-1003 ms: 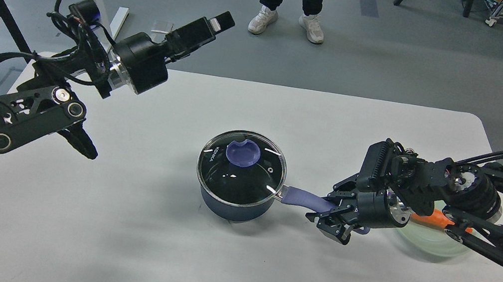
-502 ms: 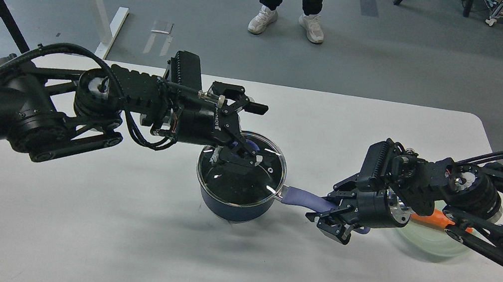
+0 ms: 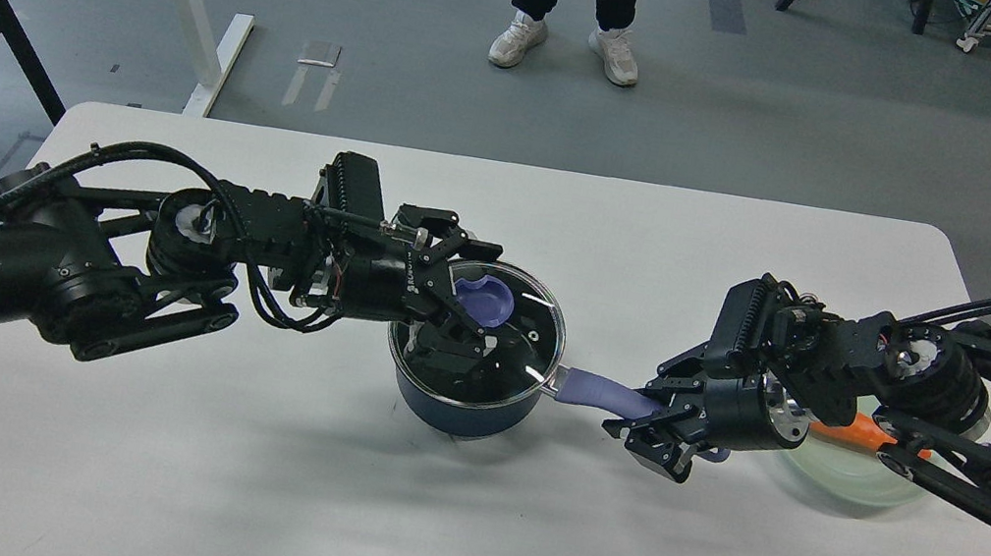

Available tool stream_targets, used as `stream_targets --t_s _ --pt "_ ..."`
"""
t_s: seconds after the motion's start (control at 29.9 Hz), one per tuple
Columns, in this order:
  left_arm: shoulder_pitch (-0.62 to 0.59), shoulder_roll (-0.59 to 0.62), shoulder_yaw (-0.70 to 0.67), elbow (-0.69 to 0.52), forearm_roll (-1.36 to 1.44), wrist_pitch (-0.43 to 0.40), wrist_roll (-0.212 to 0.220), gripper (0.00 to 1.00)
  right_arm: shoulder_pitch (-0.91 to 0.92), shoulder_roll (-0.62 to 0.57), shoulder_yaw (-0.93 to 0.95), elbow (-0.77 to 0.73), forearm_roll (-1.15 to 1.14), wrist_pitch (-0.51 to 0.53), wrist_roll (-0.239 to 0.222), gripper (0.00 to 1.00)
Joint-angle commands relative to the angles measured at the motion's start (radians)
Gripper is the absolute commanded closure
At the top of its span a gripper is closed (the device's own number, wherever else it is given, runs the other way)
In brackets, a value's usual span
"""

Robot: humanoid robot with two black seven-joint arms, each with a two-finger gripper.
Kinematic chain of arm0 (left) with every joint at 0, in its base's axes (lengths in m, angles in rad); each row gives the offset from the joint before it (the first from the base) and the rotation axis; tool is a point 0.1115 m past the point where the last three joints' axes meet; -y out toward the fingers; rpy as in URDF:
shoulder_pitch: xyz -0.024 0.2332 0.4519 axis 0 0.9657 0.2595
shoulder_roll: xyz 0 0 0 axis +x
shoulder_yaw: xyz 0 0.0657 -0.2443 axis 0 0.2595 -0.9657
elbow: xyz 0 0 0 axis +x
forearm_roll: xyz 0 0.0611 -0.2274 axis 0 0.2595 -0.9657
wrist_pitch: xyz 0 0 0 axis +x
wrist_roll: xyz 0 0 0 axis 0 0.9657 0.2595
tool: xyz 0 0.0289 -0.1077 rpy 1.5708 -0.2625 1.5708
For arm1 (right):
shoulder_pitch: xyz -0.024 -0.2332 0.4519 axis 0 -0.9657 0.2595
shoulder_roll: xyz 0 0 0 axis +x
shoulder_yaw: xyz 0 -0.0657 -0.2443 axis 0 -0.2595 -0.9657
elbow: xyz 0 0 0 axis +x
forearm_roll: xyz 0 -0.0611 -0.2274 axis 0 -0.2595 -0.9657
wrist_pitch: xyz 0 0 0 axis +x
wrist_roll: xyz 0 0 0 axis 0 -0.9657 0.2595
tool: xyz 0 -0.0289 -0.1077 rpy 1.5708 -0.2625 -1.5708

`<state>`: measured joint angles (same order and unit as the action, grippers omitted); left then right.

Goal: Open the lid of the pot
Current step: 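Move the left gripper over the pot to the purple lid knob, then close the left gripper on the purple knob of the glass lid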

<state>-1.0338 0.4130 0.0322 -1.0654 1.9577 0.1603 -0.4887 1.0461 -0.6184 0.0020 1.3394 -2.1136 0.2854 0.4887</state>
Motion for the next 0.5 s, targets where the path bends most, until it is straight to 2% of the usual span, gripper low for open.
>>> stream_targets --t_s 0.0,0.2,0.47 --pt "0.017 -0.003 -0.002 0.024 -0.002 0.010 0.000 0.01 0.000 0.000 0.000 0.001 0.001 0.000 0.000 0.66" --pt "0.029 -0.006 -0.002 0.033 -0.025 0.013 0.000 0.03 -0.003 0.000 0.001 0.001 0.001 0.001 0.000 0.66" --pt "0.054 -0.006 0.000 0.033 -0.028 0.013 0.000 0.13 -0.003 0.000 0.001 0.001 0.001 0.000 0.000 0.66"
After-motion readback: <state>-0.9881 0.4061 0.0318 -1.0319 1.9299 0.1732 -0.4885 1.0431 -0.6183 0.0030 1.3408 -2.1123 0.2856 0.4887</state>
